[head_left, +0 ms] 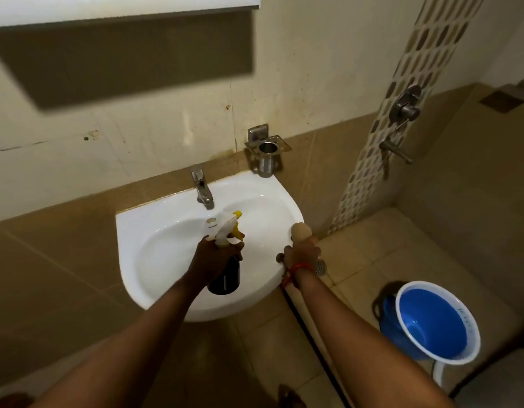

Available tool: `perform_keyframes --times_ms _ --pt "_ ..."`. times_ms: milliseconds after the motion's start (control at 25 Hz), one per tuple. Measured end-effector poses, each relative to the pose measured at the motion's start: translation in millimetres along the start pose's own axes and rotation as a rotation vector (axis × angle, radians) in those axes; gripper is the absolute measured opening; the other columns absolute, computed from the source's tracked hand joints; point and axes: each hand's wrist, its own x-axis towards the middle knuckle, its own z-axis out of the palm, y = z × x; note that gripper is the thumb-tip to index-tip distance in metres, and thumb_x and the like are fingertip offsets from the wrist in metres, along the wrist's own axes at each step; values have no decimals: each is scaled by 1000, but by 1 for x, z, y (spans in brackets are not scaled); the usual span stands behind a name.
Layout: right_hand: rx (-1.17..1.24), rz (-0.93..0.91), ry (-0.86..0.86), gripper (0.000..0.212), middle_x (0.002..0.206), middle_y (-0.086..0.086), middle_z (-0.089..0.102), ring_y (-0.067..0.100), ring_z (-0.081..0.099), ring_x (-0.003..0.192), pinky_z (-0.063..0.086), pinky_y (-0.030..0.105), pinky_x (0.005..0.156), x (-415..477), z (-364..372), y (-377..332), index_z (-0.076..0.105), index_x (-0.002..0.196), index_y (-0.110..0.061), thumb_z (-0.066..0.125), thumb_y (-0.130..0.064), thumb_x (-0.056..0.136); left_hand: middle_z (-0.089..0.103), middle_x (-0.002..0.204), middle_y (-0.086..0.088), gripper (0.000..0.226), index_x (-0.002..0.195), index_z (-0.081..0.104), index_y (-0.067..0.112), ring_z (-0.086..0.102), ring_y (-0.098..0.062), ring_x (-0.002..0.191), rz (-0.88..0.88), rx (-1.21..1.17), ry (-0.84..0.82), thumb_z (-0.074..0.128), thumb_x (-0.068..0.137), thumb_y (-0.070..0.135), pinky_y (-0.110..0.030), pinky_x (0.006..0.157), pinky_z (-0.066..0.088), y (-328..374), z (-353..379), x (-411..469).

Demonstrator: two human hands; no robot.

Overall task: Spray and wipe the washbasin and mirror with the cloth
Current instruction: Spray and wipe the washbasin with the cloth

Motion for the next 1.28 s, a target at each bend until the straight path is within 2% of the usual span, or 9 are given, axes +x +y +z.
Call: perform_keyframes --times_ms 120,200,320,520,760,880,1000,1120,1280 --pt "78 -143 -94 76 131 12 49 33 60 109 55 42 91 58 -16 -18 31 147 -20 71 -18 82 74 67 2 25 93 75 5 66 3 53 -152 32 128 74 91 30 -17 61 52 -12 28 33" --pt "-111 -306 -91 87 140 15 42 39 55 117 53 51 97 85 -12 -27 25 151 -24 76 -32 81 71 60 5 36 84 76 3 62 3 47 -248 29 226 73 90 39 -10 48 45 -13 41 55" --pt "-292 -488 -38 91 151 15 29 39 45 126 46 53 105 99 -1 -36 21 154 -16 63 -59 85 74 64 5 36 85 75 8 66 -4 56 -339 9 313 72 89 44 -19 57 48 -11 47 83" --pt "-562 -698 173 74 150 24 38 45 45 131 42 56 106 148 36 -81 26 154 -9 43 -52 96 79 70 -2 13 86 74 23 76 -23 77 -315 -195 355 76 85 36 -40 82 60 -17 35 101" --pt "-428 -1270 -187 53 135 7 57 28 48 128 37 48 112 100 140 -151 53 135 -14 52 -38 88 78 75 -8 17 88 76 17 75 -20 76 -231 -107 521 76 89 34 -28 75 52 -40 -8 66" --pt "-535 -1394 -173 57 138 2 57 26 49 131 35 46 112 118 135 -158 50 139 -20 39 -46 90 77 73 -9 7 93 77 21 73 -15 70 -196 -111 530 73 92 27 -25 74 52 -40 -30 51" --pt "-594 -1112 17 59 135 2 54 28 50 126 38 49 107 161 97 -138 43 139 -28 29 -61 92 77 72 -8 5 90 75 25 73 -13 69 -179 -121 558 71 94 24 -14 70 51 -38 -42 46" --pt "-563 -723 279 67 137 13 53 35 54 119 46 52 97 167 62 -101 41 142 -14 27 -61 97 77 75 -9 5 95 75 22 74 -20 73 -149 -150 558 71 94 25 -9 69 50 -43 -49 37" --pt "-672 -697 273 69 146 24 44 48 42 132 32 61 110 152 79 -112 35 149 -7 40 -53 98 76 74 -9 8 101 75 28 74 -16 74 -124 -164 565 69 95 27 -9 74 50 -51 -56 21"
